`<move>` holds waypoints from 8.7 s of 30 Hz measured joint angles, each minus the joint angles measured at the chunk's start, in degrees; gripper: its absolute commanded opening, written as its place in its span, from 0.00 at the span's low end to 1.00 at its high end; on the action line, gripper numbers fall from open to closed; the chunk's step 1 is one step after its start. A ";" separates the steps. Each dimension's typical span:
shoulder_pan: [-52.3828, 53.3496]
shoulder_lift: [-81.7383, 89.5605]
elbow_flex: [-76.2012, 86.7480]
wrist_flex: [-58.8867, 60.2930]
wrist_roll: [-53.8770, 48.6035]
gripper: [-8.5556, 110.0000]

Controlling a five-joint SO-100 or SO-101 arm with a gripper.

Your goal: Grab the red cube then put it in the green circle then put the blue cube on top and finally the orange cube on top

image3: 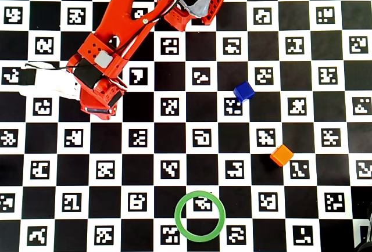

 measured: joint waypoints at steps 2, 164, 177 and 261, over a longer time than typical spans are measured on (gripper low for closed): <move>-1.58 2.20 -0.79 2.20 0.88 0.13; -44.30 -0.70 -14.33 -1.05 43.68 0.41; -49.66 18.90 6.59 3.87 41.84 0.41; -67.94 22.15 41.92 -22.41 30.94 0.38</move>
